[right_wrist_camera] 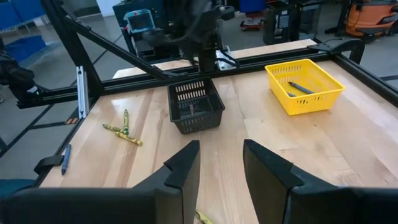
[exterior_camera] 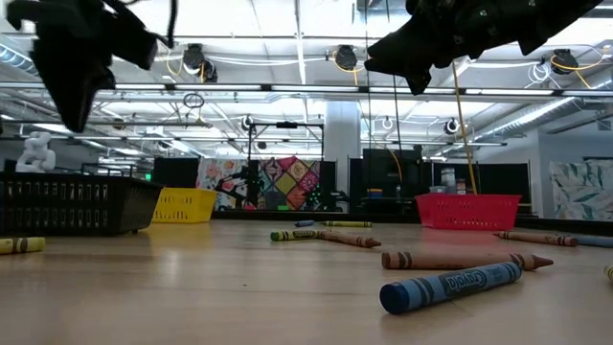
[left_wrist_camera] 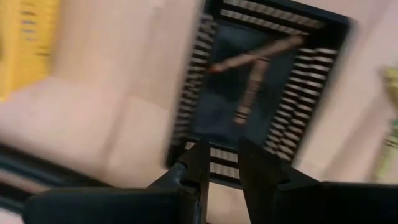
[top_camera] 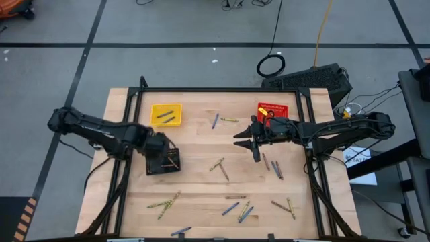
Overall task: Sort crayons
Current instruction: Put the green crayon into the red bin
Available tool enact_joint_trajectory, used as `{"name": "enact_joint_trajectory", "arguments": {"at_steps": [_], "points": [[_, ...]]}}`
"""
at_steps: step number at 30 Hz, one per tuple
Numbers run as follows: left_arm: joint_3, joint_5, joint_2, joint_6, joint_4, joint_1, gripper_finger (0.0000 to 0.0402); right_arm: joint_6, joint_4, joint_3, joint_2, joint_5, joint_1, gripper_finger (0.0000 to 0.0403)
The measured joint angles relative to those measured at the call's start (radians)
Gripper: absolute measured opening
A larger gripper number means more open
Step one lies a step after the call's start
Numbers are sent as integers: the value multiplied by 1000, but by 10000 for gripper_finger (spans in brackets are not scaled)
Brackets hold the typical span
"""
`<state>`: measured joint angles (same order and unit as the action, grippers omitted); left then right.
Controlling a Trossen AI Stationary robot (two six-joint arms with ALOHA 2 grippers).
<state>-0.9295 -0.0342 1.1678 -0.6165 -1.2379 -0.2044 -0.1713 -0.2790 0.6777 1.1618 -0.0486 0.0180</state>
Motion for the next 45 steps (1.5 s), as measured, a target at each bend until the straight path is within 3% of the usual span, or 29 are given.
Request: {"name": "enact_joint_trajectory", "arguments": {"at_steps": [8,12,20,27,33,45], "points": [[0,24,0,-215,91,-248,75,0,0,0,0,0,0,110],[0,24,0,-244,179,-360,75,0,1,0,0,0,0,110],[-1,16,56,-363,323,-509,75,3,28,0,0,0,0,110],[-1,18,184,-506,332,-596,75,4,62,0,0,0,0,110],[-1,50,286,-583,444,-647,75,24,63,0,0,0,0,110],[-1,111,408,-718,475,-685,75,34,68,0,0,0,0,110]]}}
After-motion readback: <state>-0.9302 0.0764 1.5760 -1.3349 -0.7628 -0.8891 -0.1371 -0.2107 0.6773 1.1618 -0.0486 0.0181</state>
